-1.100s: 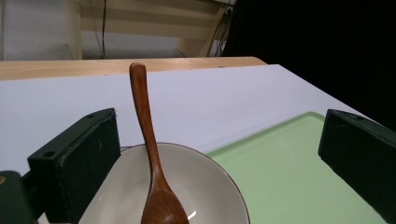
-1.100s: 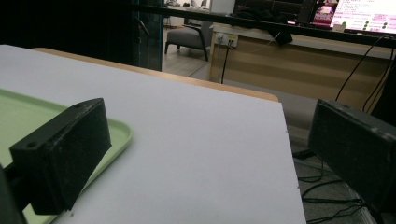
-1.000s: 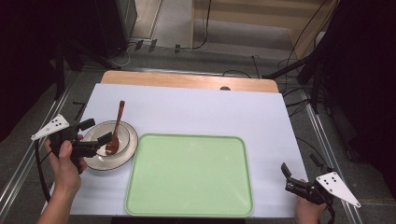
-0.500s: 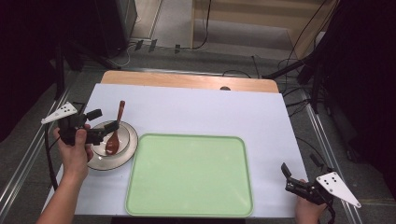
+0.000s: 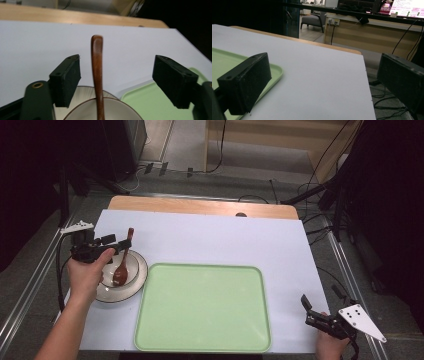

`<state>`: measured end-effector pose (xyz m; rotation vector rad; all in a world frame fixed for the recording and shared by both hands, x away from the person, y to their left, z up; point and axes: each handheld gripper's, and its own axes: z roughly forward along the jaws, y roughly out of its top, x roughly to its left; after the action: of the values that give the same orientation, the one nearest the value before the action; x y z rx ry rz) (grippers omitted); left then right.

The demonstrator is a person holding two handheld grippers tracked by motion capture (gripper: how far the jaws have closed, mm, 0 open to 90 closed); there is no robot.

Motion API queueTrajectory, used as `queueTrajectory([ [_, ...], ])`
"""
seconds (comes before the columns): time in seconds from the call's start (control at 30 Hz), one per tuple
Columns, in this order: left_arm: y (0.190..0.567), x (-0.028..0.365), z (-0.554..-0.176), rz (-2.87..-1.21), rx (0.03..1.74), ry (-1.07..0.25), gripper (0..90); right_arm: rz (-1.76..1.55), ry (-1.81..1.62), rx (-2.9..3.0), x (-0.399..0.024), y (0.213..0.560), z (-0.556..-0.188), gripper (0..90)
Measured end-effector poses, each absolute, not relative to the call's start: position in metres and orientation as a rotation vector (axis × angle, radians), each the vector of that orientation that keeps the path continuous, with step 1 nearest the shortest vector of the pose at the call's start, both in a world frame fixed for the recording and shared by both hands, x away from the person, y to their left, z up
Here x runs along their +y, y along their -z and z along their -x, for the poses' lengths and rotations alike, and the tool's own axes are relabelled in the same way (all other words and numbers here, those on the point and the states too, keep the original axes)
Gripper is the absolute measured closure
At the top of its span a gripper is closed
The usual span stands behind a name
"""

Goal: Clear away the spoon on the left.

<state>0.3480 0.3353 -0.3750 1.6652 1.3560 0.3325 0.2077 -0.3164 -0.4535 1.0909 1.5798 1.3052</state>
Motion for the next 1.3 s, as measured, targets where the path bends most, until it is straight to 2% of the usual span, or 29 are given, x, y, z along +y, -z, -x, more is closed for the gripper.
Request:
queueTrajectory([
  [0.1, 0.380, 0.333, -0.356, -1.679, 1.407, -0.316, 36.9, -1.091, -1.307, 1.579, -0.317, 0.454, -0.208, 0.0],
  [0.17, 0.381, 0.332, -0.358, -1.682, 1.416, -0.301, 39.2, -1.090, -1.307, 1.579, -0.317, 0.454, -0.208, 0.0],
  [0.2, 0.382, 0.331, -0.360, -1.684, 1.430, -0.300, 44.9, -1.091, -1.308, 1.579, -0.317, 0.454, -0.208, 0.0],
  [0.3, 0.386, 0.328, -0.366, -1.709, 1.469, -0.258, 47.4, -1.091, -1.308, 1.578, -0.317, 0.454, -0.207, 0.0],
  [0.4, 0.390, 0.327, -0.371, -1.729, 1.522, -0.240, 55.5, -1.091, -1.310, 1.577, -0.317, 0.453, -0.207, 0.0],
  [0.57, 0.393, 0.327, -0.374, -1.748, 1.549, -0.207, 61.2, -1.091, -1.310, 1.577, -0.317, 0.454, -0.207, 0.0],
  [0.73, 0.394, 0.326, -0.373, -1.790, 1.549, -0.216, 77.9, -1.090, -1.307, 1.580, -0.317, 0.454, -0.208, 0.0],
  [0.77, 0.395, 0.323, -0.373, -1.842, 1.523, -0.221, 78.6, -1.090, -1.308, 1.579, -0.317, 0.454, -0.207, 0.0],
  [0.97, 0.389, 0.319, -0.369, -1.873, 1.450, -0.275, 80.3, -1.090, -1.307, 1.580, -0.316, 0.454, -0.207, 0.0],
  [1.1, 0.385, 0.319, -0.367, -1.881, 1.408, -0.255, 85.5, -1.091, -1.309, 1.578, -0.317, 0.454, -0.207, 0.0],
  [1.3, 0.375, 0.319, -0.359, -1.843, 1.378, -0.350, 85.7, -1.090, -1.309, 1.579, -0.317, 0.454, -0.207, 0.0],
])
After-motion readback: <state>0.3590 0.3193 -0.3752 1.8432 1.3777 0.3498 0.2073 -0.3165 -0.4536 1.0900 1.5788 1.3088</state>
